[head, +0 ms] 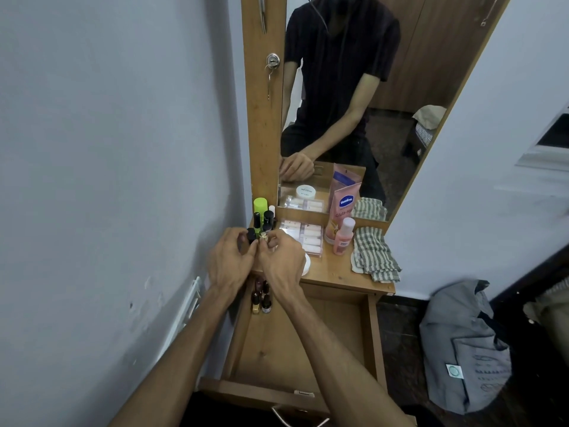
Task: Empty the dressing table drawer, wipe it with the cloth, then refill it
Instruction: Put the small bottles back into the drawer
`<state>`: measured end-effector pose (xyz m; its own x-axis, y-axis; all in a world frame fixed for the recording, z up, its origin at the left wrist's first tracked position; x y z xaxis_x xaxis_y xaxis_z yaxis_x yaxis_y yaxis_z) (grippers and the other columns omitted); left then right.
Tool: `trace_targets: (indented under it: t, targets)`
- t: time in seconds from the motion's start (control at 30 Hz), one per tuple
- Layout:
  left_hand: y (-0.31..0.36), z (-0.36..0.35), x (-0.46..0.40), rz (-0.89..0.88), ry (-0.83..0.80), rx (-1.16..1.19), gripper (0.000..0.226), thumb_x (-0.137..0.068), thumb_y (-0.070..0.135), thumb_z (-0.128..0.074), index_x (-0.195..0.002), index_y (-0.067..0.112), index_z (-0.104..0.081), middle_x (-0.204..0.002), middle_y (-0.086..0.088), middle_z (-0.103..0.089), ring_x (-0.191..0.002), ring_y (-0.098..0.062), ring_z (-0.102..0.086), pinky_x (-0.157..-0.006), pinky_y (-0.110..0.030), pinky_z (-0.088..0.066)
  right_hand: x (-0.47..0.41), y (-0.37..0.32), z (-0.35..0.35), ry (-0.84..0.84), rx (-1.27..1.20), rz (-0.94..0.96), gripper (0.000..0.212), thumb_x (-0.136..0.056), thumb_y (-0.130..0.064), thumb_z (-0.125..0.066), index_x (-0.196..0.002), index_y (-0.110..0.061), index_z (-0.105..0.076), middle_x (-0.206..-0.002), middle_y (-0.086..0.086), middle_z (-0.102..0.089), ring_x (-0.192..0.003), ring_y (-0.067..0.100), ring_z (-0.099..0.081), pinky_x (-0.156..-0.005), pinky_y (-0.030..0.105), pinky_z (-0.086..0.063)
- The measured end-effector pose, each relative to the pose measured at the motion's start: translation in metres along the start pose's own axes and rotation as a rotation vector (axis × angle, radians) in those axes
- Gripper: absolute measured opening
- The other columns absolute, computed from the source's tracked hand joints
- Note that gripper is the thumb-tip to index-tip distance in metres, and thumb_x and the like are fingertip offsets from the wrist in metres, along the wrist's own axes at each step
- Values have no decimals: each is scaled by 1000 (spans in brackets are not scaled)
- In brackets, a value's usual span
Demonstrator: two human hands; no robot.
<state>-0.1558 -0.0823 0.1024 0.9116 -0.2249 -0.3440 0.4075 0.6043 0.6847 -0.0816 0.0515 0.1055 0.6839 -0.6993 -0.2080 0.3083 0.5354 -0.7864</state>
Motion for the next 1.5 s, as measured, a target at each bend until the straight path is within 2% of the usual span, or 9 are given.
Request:
trace_targets:
  t: [0.2,0.43,0.57,0.83,0.93,1.03,1.17,1.4,1.5]
  targets:
    - [-2,-5,-7,2,21,-47,29,-86,40,-74,-105,20,-66,-97,3,-68,-87,-19,-64,-74,-35,-54,-13,4,-6,-6,54,-47,21,-89,-41,-68,-103,-25,-73,-88,-6,-76,-87,18,-69,-67,28,-40]
    - [-11,-13,-6,55,38,-89,30,-88,49,-71,-96,20,-68,-93,4,-67,-77,-12,-55,-68,-28,-45,-18,3,-11,4,33,-74,24,-84,-46,-72,-96,-25,-73,-80,-7,-74,-80,15,-68,-65,26,-38]
    - [-11,-14,-4,40,50,-74,30,-88,49,-71,-96,20,-70,-92,5,-66,-77,-10,-54,-67,-26,-40,-21,3,-13,-16,74,-90,25,-84,-46,-73,-98,-26,-73,-86,-6,-76,-85,18,-69,-69,28,-44]
    - [-7,-5,14,32,34,0,20,-86,41,-73,-90,23,-64,-84,9,-64,-75,-13,-60,-67,-32,-53,-14,3,-4,-33,52,-87,25,-77,-45,-75,-92,-26,-73,-79,-11,-72,-81,13,-68,-66,27,-46]
    - [-7,-1,29,33,19,74,16,-84,36,-74,-88,25,-62,-80,13,-62,-72,-11,-60,-65,-32,-53,0,2,12,12,-20,-78,32,-69,-60,-68,-80,-31,-68,-63,-20,-60,-69,4,-63,-59,26,-47]
    - [-7,7,46,4,49,116,17,-80,28,-76,-82,29,-60,-72,17,-60,-66,-1,-58,-56,-24,-48,16,3,30,52,-71,-59,45,-66,-76,-59,-78,-33,-65,-66,-18,-63,-65,-5,-57,-56,20,-40]
    - [-11,4,71,-75,9,182,25,-74,18,-81,-78,28,-59,-68,17,-59,-68,-5,-59,-56,-12,-41,44,23,44,59,-71,-85,24,-70,-52,-71,-79,-30,-69,-72,-16,-68,-70,-2,-62,-63,22,-50]
    - [-30,-13,101,-126,-169,131,24,-71,29,-81,-77,31,-57,-70,18,-61,-66,-3,-60,-56,-16,-47,89,59,37,-60,-47,-162,25,-66,-47,-77,-83,-28,-72,-77,-15,-73,-79,1,-68,-76,29,-57]
    - [-38,-17,106,-120,-226,42,23,-69,37,-75,-77,33,-54,-73,20,-58,-67,0,-58,-56,-12,-41,92,62,31,-89,-24,-180,26,-64,-47,-77,-83,-28,-73,-77,-16,-72,-79,2,-68,-74,28,-56]
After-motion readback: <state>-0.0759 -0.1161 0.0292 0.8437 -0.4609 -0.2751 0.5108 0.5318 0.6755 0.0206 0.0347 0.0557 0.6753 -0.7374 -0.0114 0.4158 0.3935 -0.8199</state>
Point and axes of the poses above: each hand's wrist, its own x-axis away from the middle knuckle, its own z-axis out of the back of the hand, y = z × x, the point moved 7 cm from there along -x, towards the middle knuckle
